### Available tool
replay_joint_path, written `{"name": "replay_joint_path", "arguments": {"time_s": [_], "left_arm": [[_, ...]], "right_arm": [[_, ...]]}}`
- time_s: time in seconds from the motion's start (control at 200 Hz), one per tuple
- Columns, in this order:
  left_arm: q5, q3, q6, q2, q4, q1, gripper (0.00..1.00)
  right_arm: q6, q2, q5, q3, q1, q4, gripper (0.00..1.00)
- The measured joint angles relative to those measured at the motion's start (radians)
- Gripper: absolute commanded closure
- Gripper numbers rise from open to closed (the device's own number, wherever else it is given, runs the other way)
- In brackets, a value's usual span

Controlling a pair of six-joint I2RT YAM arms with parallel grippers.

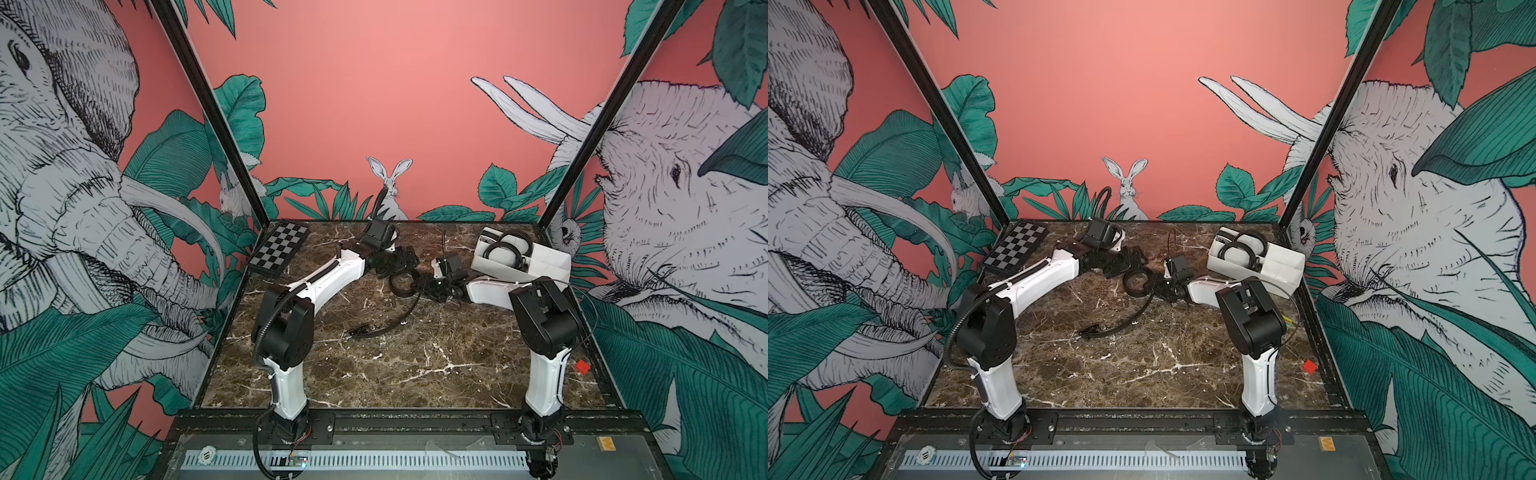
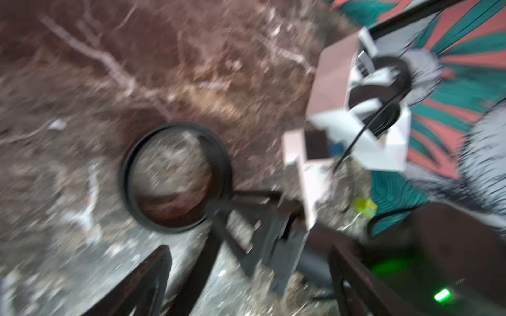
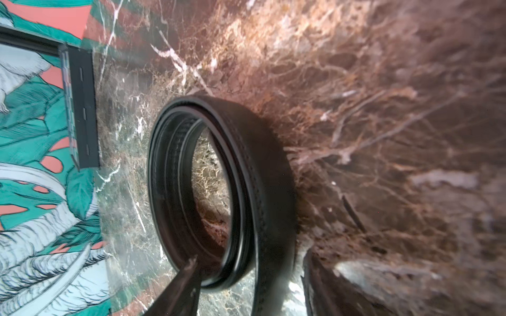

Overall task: Place the belts into the storage roll
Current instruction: Roll the belt at the center of the board.

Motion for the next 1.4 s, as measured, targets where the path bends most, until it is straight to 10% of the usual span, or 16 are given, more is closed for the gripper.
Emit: {"name": "replay_joint_path", "arguments": {"time_s": [0.385, 0.915, 1.4], "left_arm": [[-0.058, -0.42, 0.193, -0.296, -0.111, -0.06, 0.13], [-0.167, -0.41, 0.339, -0.122, -0.104, -0.233, 0.06], [-0.647, -0.363, 0.409, -0.092, -0.239, -0.132, 0.01]], "right_arm": [[-0.088, 0.093, 0.015, 0.205, 0.0, -0.208, 0.43], [-0.293, 0.18, 0.023, 0.393, 0.021, -0.488, 0.63], [-0.502, 0.17, 0.08, 0.41, 0.031, -0.698, 0.81]]}}
